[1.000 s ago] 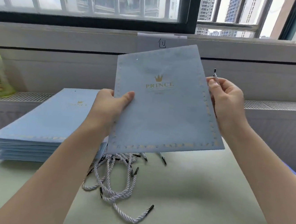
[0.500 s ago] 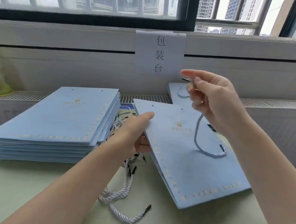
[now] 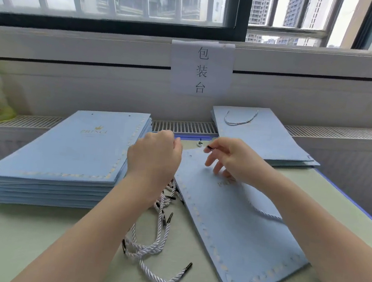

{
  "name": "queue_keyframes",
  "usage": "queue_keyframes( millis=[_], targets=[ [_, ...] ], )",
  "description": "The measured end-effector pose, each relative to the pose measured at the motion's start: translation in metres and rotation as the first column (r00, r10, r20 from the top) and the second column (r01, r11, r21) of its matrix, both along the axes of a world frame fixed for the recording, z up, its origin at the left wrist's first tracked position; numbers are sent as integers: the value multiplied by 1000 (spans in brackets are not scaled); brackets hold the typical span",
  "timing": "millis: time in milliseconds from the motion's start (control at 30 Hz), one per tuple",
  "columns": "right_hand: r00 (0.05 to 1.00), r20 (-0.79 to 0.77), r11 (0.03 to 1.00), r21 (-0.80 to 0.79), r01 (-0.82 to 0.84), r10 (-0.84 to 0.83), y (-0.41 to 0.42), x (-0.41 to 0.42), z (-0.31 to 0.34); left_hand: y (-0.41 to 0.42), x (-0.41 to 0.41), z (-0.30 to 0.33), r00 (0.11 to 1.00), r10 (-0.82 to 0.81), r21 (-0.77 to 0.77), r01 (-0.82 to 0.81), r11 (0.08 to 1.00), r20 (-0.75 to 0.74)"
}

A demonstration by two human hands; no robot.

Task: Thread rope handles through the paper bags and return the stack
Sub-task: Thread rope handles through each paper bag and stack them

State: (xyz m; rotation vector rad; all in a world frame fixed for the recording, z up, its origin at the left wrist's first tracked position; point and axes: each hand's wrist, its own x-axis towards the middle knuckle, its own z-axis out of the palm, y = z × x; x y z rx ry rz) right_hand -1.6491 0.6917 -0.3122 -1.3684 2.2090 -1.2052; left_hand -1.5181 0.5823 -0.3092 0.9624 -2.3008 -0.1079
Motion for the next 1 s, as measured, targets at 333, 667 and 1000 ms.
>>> queue_keyframes(
  millis=[333,667,1000],
  targets=[
    [968,-252,999,28,17,-9,-5,-1,-5,-3,-17,-36,947,-203,213,151,965,249],
    [831,-555,999,-6,46,-41,-9,6,-16,0,-20,-32,970,-244,320,233,918,-5],
    [737,-666,974,220,47,115,-4,13,2,7,-14,-21,934,-339,504,346,791,-109]
  ],
)
